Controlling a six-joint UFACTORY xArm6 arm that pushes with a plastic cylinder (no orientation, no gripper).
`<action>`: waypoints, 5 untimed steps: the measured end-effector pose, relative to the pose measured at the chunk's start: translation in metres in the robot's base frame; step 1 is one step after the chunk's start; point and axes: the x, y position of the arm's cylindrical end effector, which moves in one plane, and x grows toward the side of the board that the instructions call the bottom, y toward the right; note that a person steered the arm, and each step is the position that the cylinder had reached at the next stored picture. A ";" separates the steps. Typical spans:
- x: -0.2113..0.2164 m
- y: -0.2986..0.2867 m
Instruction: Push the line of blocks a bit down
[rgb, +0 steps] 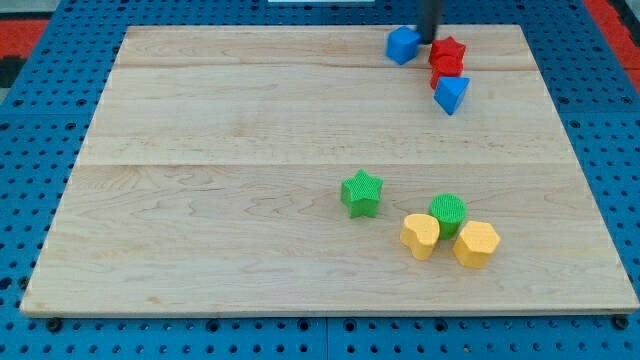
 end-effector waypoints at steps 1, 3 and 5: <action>0.020 -0.047; -0.019 0.092; 0.017 0.044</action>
